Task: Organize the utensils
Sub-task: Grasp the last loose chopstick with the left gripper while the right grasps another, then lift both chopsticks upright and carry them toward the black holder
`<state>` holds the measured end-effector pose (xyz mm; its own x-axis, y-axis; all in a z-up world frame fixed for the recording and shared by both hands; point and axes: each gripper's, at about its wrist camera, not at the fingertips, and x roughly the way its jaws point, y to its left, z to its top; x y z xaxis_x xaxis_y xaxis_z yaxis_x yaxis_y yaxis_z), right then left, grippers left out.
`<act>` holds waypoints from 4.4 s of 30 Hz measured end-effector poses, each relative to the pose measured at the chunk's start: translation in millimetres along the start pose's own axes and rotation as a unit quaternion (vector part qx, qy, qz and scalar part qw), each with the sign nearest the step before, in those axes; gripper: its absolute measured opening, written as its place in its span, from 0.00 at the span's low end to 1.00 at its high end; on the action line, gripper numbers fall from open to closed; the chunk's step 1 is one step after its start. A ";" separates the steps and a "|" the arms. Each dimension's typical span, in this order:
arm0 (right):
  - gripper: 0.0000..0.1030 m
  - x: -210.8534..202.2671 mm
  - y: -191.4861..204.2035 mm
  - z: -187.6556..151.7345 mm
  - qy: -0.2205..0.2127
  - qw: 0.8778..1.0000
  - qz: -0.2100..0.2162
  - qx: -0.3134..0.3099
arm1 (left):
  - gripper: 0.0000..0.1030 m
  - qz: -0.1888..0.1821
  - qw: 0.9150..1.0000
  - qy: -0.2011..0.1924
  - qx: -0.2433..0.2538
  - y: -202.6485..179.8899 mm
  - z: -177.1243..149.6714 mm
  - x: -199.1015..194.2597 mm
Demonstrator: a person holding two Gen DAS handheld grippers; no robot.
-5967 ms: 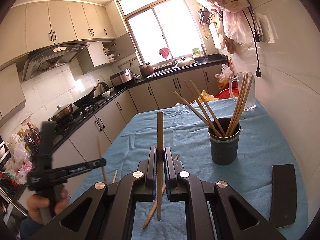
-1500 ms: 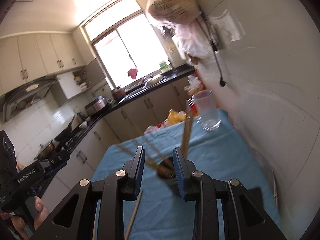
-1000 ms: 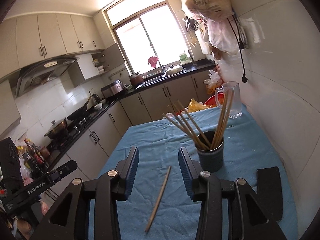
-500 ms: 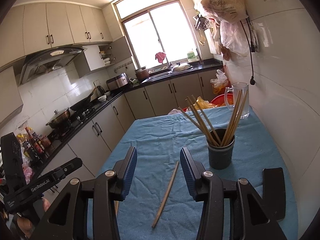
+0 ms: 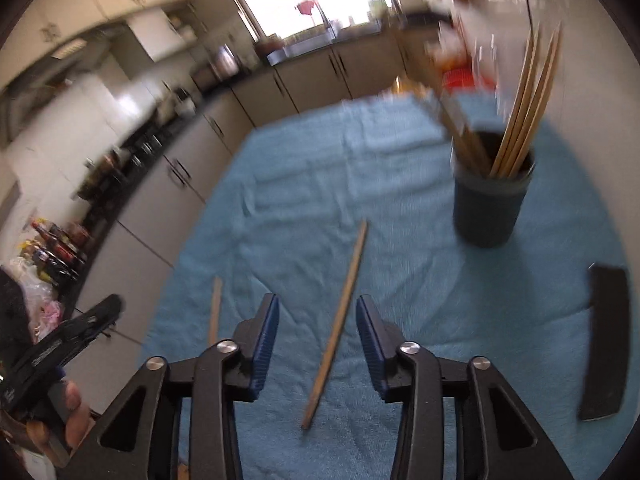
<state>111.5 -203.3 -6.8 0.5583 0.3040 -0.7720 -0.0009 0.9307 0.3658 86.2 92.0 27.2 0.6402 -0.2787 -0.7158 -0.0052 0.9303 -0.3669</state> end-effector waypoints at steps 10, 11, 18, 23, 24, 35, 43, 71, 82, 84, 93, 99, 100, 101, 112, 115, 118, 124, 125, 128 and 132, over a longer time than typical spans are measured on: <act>0.29 109.8 -3.1 30.4 0.097 0.992 -0.078 0.004 | 0.48 0.009 0.999 0.030 -0.006 23.6 -7.1 26.0; 0.28 118.1 -3.2 31.4 0.104 0.991 -0.089 0.003 | 0.48 0.010 0.999 0.033 -0.007 26.3 -7.5 28.0; 0.19 128.9 13.0 34.7 0.107 0.983 -0.144 -0.049 | 0.48 0.022 0.998 0.051 -0.018 40.2 -8.7 44.8; 0.07 123.3 10.6 26.9 0.110 0.987 -0.106 -0.040 | 0.48 0.026 0.996 0.082 -0.018 33.8 -9.4 63.7; 0.07 120.3 9.0 25.4 0.109 0.989 -0.095 -0.034 | 0.48 0.029 0.996 0.088 -0.014 30.6 -10.1 68.2; 0.07 40.7 1.9 -1.7 0.033 0.999 0.001 -0.025 | 0.24 0.125 0.983 0.124 0.050 -15.6 -12.0 125.2; 0.07 3.2 -4.8 -6.0 -0.012 0.999 0.023 -0.030 | 0.06 0.180 0.974 0.106 0.087 -37.6 -14.3 136.8; 0.07 -111.8 3.0 -53.6 -0.189 0.980 0.026 -0.059 | 0.06 0.002 0.992 -0.068 0.107 -100.0 -26.4 -35.3; 0.07 -118.9 -0.1 -54.9 -0.200 0.978 0.026 -0.053 | 0.06 -0.007 0.991 -0.076 0.114 -108.1 -27.1 -41.8; 0.07 -119.8 -0.7 -54.4 -0.202 0.978 0.025 -0.052 | 0.06 -0.008 0.990 -0.075 0.115 -108.9 -27.1 -42.1; 0.07 -123.3 -9.9 -52.0 -0.208 0.977 0.018 -0.039 | 0.06 -0.010 0.990 -0.076 0.120 -114.5 -24.5 -41.6; 0.07 -124.7 -14.1 -49.9 -0.211 0.977 0.013 -0.033 | 0.06 -0.011 0.989 -0.074 0.125 -118.4 -21.9 -39.8; 0.07 -125.4 -14.9 -49.3 -0.212 0.977 0.013 -0.032 | 0.06 -0.012 0.989 -0.074 0.126 -118.4 -21.5 -39.6; 0.07 -126.1 -15.6 -48.7 -0.213 0.976 0.012 -0.032 | 0.06 -0.011 0.989 -0.075 0.126 -118.8 -20.7 -39.5; 0.07 -135.7 -24.7 -40.7 -0.226 0.974 0.006 -0.024 | 0.06 -0.017 0.987 -0.075 0.140 -132.7 -13.7 -39.0; 0.07 -141.6 -30.3 -35.1 -0.233 0.972 0.001 -0.019 | 0.06 -0.023 0.986 -0.076 0.145 -140.7 -9.0 -40.0; 0.07 -153.5 -37.9 -26.5 -0.248 0.969 -0.005 -0.014 | 0.06 -0.036 0.985 -0.074 0.149 -152.8 -2.6 -40.4; 0.07 -172.4 -59.5 0.3 -0.271 0.962 -0.021 0.012 | 0.06 -0.067 0.982 -0.077 0.159 -189.6 15.7 -38.9; 0.07 -174.8 -63.3 5.3 -0.274 0.961 -0.024 0.017 | 0.06 -0.076 0.981 -0.078 0.160 -198.0 20.1 -38.2; 0.07 -181.6 -73.6 20.4 -0.286 0.957 -0.036 0.028 | 0.06 -0.097 0.979 -0.085 0.160 -222.6 33.3 -36.4; 0.07 -188.9 -87.7 42.1 -0.301 0.951 -0.046 0.043 | 0.06 -0.115 0.975 -0.100 0.163 -254.4 53.1 -32.6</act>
<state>41.1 -350.9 128.9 0.9270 0.0253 -0.3741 0.1248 0.9201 0.3713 107.4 -123.0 175.4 0.7326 -0.4665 -0.4957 0.3790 0.8844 -0.2723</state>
